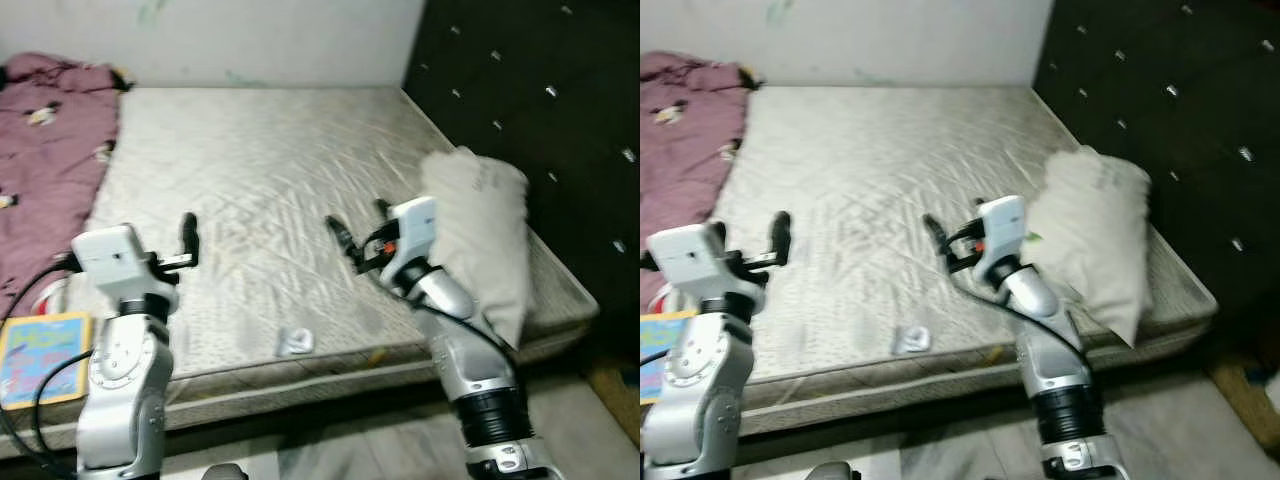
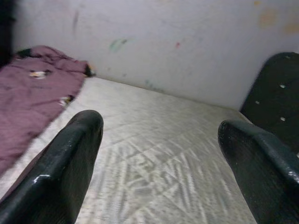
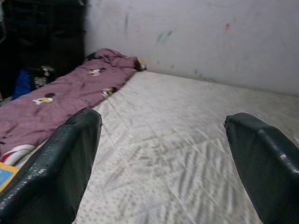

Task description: Clean up the room

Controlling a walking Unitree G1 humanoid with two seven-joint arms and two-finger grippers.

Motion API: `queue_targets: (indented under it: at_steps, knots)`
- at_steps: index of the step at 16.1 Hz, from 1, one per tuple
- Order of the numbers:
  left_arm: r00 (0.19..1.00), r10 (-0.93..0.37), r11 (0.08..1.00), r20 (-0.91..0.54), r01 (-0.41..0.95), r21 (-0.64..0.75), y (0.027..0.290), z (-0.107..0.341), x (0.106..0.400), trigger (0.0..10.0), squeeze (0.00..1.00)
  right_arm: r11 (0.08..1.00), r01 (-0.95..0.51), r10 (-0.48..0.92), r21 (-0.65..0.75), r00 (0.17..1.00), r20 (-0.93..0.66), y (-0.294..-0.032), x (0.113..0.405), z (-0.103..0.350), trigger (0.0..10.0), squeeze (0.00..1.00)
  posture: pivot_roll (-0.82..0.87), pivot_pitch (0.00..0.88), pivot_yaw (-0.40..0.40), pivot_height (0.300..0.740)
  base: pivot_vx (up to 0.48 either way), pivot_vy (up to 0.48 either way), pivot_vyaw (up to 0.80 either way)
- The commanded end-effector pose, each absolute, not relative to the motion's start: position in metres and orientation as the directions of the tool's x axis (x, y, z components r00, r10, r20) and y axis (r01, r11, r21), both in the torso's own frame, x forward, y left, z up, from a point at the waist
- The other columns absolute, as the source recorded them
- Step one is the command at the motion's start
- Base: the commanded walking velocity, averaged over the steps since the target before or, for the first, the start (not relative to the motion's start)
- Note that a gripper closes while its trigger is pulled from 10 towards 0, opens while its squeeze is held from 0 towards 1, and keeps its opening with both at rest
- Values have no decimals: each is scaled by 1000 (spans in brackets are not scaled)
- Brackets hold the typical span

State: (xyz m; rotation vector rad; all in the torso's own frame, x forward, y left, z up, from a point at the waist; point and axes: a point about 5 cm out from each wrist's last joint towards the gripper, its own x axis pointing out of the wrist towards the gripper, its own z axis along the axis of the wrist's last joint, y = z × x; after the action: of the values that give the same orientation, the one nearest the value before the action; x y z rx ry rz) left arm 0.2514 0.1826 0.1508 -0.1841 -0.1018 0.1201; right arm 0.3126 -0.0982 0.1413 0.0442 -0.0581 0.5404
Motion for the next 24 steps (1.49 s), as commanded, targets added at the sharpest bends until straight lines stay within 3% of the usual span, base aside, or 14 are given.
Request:
queue_targets:
  at_steps: [1, 5, 20, 24]
  knots:
    - [991, 91, 975, 101, -68, -210, 174, 153, 252, 10000, 0, 866, -499, 498, -3, 863, 88, -107, 314, 148, 10000, 0, 48, 0, -70, 740, 0, 0, 800]
    - [991, 79, 975, 110, -54, -216, 172, 155, 252, 10000, 0, 867, -499, 497, 2, 863, 86, -107, 315, 148, 10000, 0, 47, 0, -69, 740, 0, 0, 575]
    - [991, 46, 976, 123, -19, -218, 169, 155, 252, 10000, 0, 869, -494, 493, -6, 866, 88, -107, 317, 147, 10000, 0, 51, 0, -69, 740, 296, 0, 0]
    - [993, 73, 968, 94, -48, -247, 171, 151, 252, 10000, 0, 866, -500, 499, -9, 863, 83, -107, 317, 145, 10000, 0, 53, 0, -69, 740, 0, 0, 0]
